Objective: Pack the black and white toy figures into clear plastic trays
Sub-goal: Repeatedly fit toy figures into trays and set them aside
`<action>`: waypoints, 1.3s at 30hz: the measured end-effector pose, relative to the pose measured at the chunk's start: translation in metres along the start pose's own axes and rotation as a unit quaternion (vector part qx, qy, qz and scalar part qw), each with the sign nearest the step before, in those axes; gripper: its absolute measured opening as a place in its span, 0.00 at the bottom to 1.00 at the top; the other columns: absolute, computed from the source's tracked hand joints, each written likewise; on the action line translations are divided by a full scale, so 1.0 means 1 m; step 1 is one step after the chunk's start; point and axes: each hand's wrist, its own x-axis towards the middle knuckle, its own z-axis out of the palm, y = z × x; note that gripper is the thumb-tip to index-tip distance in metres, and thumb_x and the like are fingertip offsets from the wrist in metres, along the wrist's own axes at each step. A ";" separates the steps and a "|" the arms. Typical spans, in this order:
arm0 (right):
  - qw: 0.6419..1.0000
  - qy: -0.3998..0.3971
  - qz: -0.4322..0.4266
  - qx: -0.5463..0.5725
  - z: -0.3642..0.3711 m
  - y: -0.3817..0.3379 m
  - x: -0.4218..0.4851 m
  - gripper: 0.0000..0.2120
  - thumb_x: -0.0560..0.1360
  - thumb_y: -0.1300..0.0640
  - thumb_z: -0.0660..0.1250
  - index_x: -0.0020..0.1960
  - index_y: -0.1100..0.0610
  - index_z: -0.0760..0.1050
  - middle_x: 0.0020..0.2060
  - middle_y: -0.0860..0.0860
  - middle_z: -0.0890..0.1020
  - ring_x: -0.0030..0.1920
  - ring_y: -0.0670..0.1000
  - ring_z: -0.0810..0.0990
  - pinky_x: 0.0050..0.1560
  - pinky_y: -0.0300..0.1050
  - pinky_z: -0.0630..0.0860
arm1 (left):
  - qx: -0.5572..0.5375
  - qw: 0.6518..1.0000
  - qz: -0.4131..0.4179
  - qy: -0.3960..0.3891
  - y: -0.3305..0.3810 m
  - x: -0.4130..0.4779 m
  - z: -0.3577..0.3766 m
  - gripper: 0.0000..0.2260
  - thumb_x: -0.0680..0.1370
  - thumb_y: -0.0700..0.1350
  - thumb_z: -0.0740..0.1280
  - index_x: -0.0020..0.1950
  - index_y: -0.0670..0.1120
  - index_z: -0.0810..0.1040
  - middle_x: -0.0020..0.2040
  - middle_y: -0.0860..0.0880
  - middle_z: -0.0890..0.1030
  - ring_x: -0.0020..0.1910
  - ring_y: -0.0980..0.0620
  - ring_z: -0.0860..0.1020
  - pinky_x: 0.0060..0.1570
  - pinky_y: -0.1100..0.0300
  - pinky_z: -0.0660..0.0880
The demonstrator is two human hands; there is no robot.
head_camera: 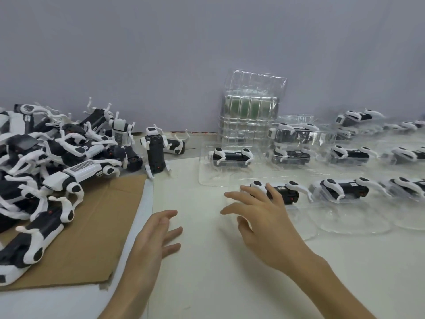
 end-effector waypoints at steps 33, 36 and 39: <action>0.951 0.265 0.112 0.115 -0.017 0.041 0.007 0.16 0.70 0.70 0.68 0.42 0.48 0.81 0.42 0.40 0.83 0.46 0.41 0.77 0.68 0.58 0.65 | 0.111 0.992 0.050 -0.034 0.007 -0.006 0.000 0.16 0.83 0.39 0.61 0.46 0.58 0.82 0.48 0.57 0.84 0.49 0.55 0.84 0.50 0.57 0.77; 0.952 0.254 0.072 0.157 -0.015 0.027 0.007 0.18 0.70 0.72 0.68 0.44 0.48 0.82 0.44 0.39 0.83 0.50 0.45 0.80 0.63 0.47 0.68 | 0.245 0.958 0.148 -0.037 0.003 -0.008 -0.001 0.16 0.81 0.41 0.64 0.48 0.64 0.79 0.52 0.64 0.82 0.54 0.63 0.79 0.55 0.63 0.73; 0.958 0.196 0.041 0.203 -0.012 0.009 0.011 0.19 0.72 0.70 0.69 0.50 0.46 0.81 0.49 0.36 0.81 0.54 0.40 0.78 0.62 0.40 0.69 | 0.424 0.876 0.221 -0.061 -0.006 -0.005 -0.003 0.14 0.82 0.51 0.61 0.66 0.65 0.69 0.73 0.69 0.61 0.74 0.66 0.59 0.72 0.64 0.56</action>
